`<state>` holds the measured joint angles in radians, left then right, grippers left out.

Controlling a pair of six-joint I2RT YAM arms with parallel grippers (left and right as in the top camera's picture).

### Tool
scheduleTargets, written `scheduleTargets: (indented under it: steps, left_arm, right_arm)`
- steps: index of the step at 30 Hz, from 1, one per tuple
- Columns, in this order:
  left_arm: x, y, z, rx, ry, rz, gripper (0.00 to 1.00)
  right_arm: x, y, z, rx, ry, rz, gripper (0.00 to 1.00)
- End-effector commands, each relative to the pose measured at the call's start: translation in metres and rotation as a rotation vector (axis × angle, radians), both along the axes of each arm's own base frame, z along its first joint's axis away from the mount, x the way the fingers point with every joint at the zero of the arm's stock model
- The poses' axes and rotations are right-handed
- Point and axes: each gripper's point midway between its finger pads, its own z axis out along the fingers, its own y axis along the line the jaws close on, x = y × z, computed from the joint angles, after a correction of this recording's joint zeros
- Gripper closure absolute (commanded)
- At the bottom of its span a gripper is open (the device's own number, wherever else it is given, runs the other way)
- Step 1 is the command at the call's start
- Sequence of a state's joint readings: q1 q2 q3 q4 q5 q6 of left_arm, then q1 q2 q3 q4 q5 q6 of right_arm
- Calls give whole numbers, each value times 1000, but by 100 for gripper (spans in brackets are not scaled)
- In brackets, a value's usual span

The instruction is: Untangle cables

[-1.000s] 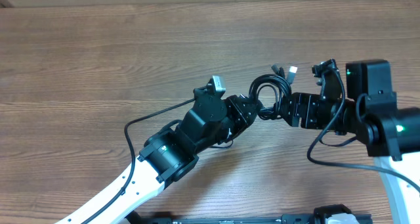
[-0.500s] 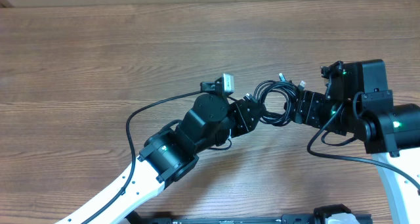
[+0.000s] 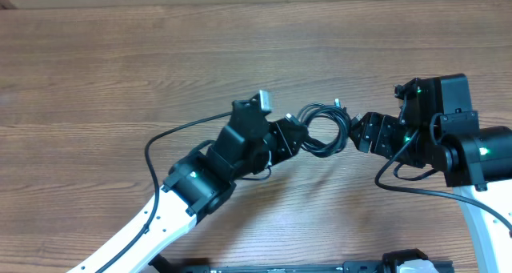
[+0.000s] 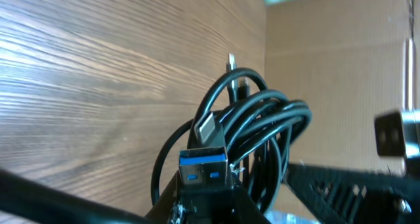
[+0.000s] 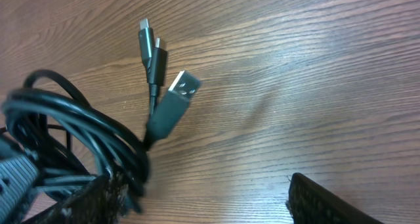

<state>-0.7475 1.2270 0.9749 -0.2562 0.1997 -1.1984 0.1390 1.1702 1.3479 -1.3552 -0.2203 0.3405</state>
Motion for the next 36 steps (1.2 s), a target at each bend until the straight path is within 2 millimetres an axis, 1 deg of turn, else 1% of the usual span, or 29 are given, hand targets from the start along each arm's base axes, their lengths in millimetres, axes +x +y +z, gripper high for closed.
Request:
scheduleTargets:
  steps: [1, 5, 9, 12, 16, 23, 26, 30, 36]
  left_arm:
    - [10, 9, 12, -35, -7, 53, 96]
    - [13, 12, 12, -48, 10, 80, 96]
    - [13, 12, 13, -48, 9, 79, 96]
    - [14, 11, 15, -56, 0, 79, 96]
    - [16, 9, 20, -73, -15, 83, 96]
    - [15, 5, 27, -107, -17, 75, 96]
    - [9, -2, 33, -139, -17, 24, 96]
    - [2, -11, 42, -182, -23, -44, 96]
    - [-6, -17, 47, -210, -21, -97, 96]
  right_arm:
    - [0, 1, 0, 8, 2, 4, 20]
    - [-1, 5, 0, 25, 4, 12, 21]
    - [-1, 12, 3, 66, 2, 32, 31]
    - [1, 23, 9, 128, -13, 65, 33]
    - [-2, 38, 16, 182, -48, 180, 33]
    - [3, 37, 18, 174, -70, 175, 38]
    - [5, 31, 15, 141, -70, 151, 42]
    - [6, 29, 14, 132, -70, 146, 45]
    - [9, 11, 6, 57, -37, 28, 46]
